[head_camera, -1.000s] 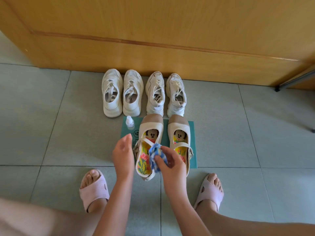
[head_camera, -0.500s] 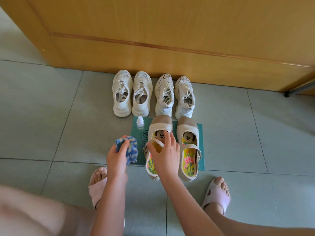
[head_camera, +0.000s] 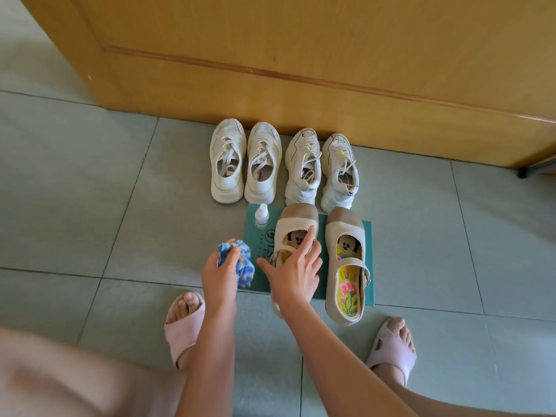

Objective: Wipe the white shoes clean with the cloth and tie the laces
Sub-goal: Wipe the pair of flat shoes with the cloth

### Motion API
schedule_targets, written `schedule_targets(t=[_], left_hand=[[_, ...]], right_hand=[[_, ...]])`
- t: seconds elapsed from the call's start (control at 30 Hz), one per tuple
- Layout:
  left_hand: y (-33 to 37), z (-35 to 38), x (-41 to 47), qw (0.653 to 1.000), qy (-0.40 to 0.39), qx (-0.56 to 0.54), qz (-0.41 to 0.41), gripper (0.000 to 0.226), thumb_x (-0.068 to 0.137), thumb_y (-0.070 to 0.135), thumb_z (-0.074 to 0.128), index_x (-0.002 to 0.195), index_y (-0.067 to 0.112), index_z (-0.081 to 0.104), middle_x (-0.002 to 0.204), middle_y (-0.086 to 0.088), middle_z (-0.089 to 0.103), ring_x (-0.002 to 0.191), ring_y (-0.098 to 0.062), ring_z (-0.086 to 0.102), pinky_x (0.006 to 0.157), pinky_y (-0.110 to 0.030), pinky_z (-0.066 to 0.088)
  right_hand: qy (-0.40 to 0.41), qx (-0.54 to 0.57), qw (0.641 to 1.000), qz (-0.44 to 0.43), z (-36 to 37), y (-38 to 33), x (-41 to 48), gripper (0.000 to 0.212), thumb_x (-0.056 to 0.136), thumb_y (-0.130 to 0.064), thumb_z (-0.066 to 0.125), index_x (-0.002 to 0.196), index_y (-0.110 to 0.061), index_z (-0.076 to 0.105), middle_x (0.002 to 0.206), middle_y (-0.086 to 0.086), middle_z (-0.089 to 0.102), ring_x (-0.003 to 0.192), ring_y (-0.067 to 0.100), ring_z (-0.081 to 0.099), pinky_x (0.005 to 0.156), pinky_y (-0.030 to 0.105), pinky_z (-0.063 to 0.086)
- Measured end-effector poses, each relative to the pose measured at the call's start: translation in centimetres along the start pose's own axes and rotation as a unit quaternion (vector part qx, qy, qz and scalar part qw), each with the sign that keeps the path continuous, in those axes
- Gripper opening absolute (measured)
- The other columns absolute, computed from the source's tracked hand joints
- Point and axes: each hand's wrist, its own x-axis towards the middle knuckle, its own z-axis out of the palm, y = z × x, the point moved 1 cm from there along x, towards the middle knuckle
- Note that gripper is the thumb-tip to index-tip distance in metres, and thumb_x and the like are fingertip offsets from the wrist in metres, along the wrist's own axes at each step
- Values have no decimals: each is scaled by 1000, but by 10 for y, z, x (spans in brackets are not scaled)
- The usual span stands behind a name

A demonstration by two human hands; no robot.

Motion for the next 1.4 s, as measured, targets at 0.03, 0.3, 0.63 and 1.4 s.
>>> schedule_targets(t=[0.03, 0.3, 0.63, 1.4], left_hand=[[-1, 1, 1, 1000, -4, 4, 2, 12, 93, 12, 53, 88, 20, 62, 81, 5, 62, 77, -12, 58, 67, -20, 45], [-10, 14, 2, 999, -51, 16, 10, 6, 94, 14, 54, 93, 16, 59, 79, 4, 62, 69, -5, 59, 51, -6, 44], [-21, 48, 10, 995, -31, 38, 91, 5, 87, 14, 64, 89, 9, 64, 78, -3, 65, 74, -16, 59, 68, -29, 44], [-44, 46, -1, 976, -132, 91, 147, 20, 93, 19, 58, 107, 11, 68, 89, 3, 71, 80, 0, 65, 69, -13, 49]], right_hand=[[0, -2, 1000, 1, 0, -1, 0, 125, 69, -55, 74, 147, -21, -17, 149, 7, 15, 126, 28, 32, 93, 40, 44], [-9, 58, 998, -39, -12, 23, 3, 104, 76, -32, 75, 149, -26, 1, 147, 0, 24, 128, 24, 34, 90, 39, 45], [-28, 112, 991, -63, -19, 42, 3, 90, 79, -38, 69, 149, -28, 13, 150, -7, 27, 134, 17, 31, 104, 30, 29], [-47, 173, 981, -75, -24, 50, 7, 81, 85, -30, 65, 149, -24, 17, 148, -3, 33, 132, 18, 36, 102, 28, 33]])
